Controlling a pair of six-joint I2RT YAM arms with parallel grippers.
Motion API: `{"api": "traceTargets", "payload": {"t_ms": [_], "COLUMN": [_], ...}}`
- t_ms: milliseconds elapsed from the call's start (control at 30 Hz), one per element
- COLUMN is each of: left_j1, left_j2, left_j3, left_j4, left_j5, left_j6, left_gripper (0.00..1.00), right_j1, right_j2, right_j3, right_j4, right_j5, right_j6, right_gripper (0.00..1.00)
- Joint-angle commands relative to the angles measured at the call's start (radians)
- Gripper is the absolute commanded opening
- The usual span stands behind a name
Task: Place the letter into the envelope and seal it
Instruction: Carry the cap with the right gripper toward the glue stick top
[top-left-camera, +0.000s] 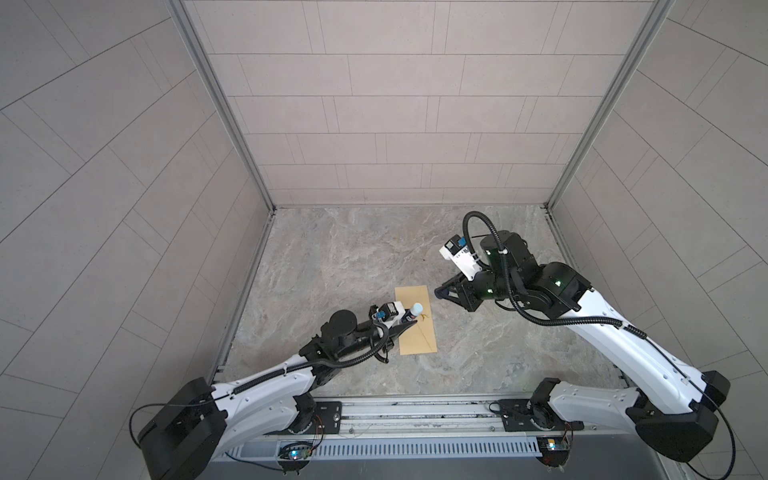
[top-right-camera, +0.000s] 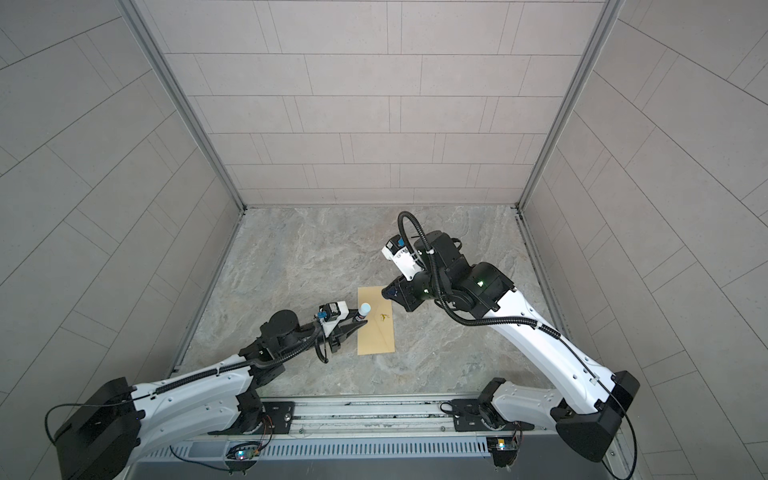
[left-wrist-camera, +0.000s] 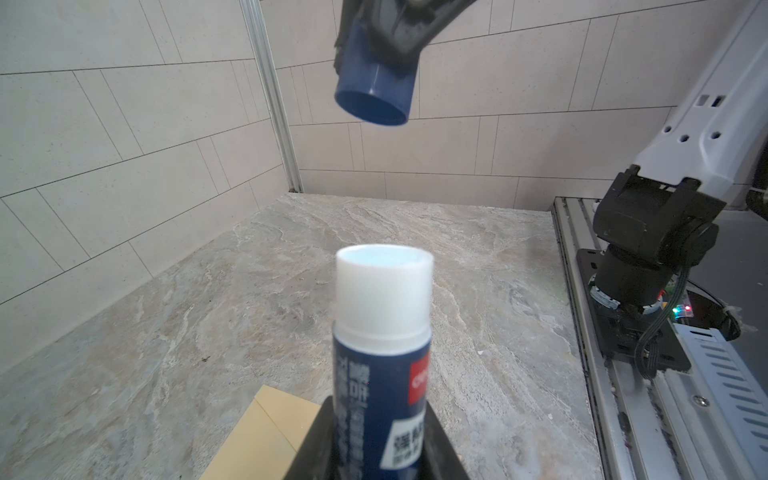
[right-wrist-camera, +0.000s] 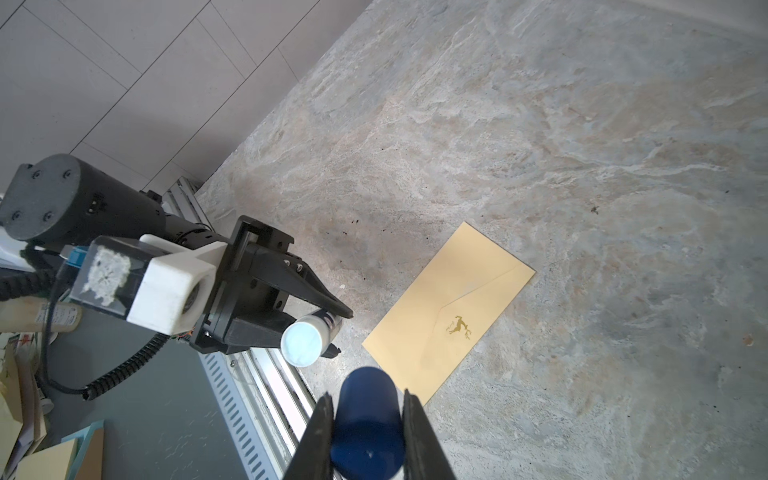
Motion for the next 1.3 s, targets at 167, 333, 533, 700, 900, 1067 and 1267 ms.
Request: {"api": "traceTargets", "payload": {"t_ms": [167, 333, 533, 700, 900, 1067, 1267], "left_j1": [-0.007, -0.009, -0.008, -0.008, -0.009, -0.010, -0.010], "left_j2": [0.016, 0.015, 0.010, 0.010, 0.011, 0.010, 0.010], "left_j3": [0.007, 0.006, 0.006, 0.005, 0.003, 0.002, 0.003], "left_j4": [0.061, 0.062, 0.064, 0.065, 0.065, 0.065, 0.066], "left_j5": [0.038, 0.037, 0.038, 0.039, 0.039, 0.039, 0.040], "left_j6": [0.026, 0.026, 0.024, 0.023, 0.021, 0.021, 0.020], "left_gripper": [0.00, 0.00, 0.00, 0.00, 0.00, 0.00, 0.00], "right_j1": [0.040, 0.058, 0.076, 0.089, 0.099, 0.103, 0.106], "right_j2": [0.012, 0.030, 0.049, 0.058, 0.073, 0.082, 0.086], "right_j3": [-0.007, -0.006, -0.006, -0.010, -0.009, -0.009, -0.011], "right_j4": [-0.032, -0.026, -0.017, 0.000, 0.011, 0.017, 0.030], "right_j5": [-0.021, -0.021, -0.019, -0.019, -0.019, -0.016, -0.019], "right_j6": [-0.033, -0.034, -0.031, -0.025, -0.022, -0.022, -0.016], "right_gripper": [0.14, 0.14, 0.13, 0.12, 0.11, 0.11, 0.11]}}
